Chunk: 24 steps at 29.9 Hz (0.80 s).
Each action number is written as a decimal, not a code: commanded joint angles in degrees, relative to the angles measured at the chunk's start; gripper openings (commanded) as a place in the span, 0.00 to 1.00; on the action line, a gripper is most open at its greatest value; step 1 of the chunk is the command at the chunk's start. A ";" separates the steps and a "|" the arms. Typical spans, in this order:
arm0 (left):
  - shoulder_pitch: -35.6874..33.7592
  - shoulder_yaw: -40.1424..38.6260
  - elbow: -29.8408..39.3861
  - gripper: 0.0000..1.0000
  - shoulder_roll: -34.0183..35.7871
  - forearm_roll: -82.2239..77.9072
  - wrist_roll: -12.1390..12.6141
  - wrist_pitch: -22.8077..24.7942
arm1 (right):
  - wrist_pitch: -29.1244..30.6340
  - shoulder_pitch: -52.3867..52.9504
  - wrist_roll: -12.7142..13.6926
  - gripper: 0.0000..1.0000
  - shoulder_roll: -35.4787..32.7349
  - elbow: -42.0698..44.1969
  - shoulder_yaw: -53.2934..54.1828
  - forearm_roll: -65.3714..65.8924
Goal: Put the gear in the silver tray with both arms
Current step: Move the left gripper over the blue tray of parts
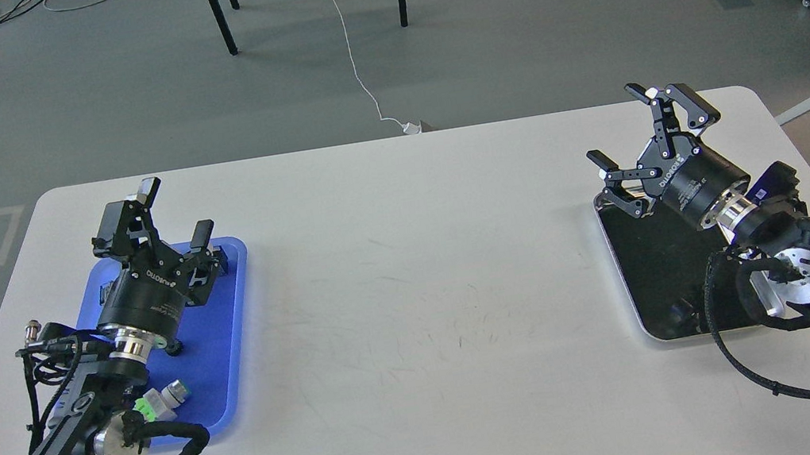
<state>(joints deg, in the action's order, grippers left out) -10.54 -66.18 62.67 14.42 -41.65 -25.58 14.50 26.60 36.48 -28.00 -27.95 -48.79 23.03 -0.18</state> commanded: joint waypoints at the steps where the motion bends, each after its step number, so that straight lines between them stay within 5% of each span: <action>1: 0.00 0.00 -0.09 0.98 0.00 -0.01 0.01 0.00 | -0.05 0.08 0.00 0.99 0.00 -0.08 0.00 0.09; 24: -2.11 0.26 -0.53 0.98 2.81 -0.45 -2.19 0.62 | -0.23 0.35 0.00 0.99 0.00 0.01 0.08 0.00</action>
<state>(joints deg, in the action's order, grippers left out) -12.63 -65.92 62.13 17.20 -42.11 -27.75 15.11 26.36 36.82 -28.00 -27.93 -48.78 23.12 -0.17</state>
